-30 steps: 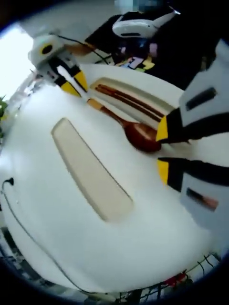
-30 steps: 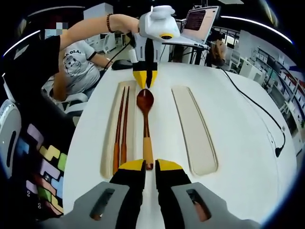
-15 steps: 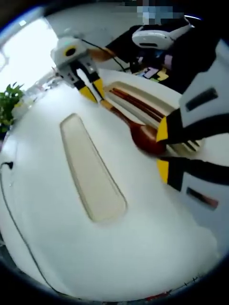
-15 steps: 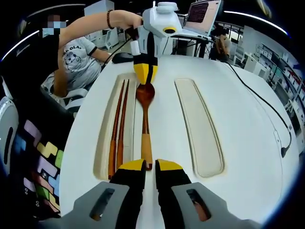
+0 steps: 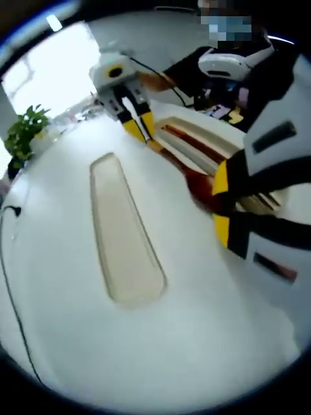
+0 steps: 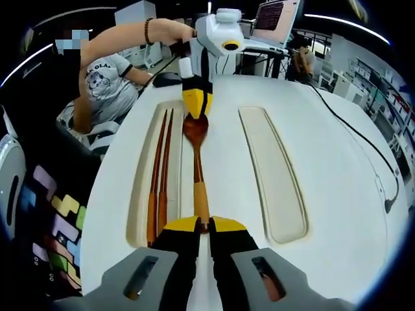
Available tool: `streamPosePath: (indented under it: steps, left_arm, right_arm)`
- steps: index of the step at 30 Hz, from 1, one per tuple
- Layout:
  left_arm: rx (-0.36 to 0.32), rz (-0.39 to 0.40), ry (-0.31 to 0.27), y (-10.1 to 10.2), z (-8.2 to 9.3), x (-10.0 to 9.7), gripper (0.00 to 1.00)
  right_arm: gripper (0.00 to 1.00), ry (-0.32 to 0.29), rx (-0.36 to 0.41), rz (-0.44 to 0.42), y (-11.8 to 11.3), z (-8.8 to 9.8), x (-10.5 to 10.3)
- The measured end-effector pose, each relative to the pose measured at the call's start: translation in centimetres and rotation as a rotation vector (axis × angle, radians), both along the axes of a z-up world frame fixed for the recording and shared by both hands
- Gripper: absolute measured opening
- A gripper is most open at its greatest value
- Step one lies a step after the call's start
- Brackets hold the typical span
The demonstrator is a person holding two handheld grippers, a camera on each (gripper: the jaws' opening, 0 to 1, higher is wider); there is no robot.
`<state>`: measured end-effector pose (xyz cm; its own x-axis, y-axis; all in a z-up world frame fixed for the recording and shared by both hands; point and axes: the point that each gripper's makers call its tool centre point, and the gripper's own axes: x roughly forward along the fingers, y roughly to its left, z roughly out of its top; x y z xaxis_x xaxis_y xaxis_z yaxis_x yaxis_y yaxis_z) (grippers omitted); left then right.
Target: Arrange the utensils inside the cutlery case until each visible utensil rests in its matching compartment.
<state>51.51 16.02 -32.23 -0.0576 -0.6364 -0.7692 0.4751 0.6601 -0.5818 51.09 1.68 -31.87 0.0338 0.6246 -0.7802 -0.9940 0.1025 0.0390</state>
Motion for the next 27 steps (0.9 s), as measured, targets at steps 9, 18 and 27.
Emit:
streamPosePath:
  steps: [9, 18, 27]
  left_arm:
    - [-0.058, 0.027, 0.0, -0.1, 0.5, 0.4, 0.06]
    - [-0.134, 0.058, 0.022, -0.6, 2.2, 0.8, 0.03]
    - [-0.155, 0.086, 0.03, -1.3, 2.5, 1.5, 0.03]
  right_arm:
    - [0.05, -0.008, 0.005, -0.024, -0.1, 0.0, 0.2]
    - [0.08, -0.041, 0.0, -0.015, -0.5, 0.1, 0.8]
    - [0.14, -0.064, -0.03, 0.031, 0.3, -0.3, 0.9]
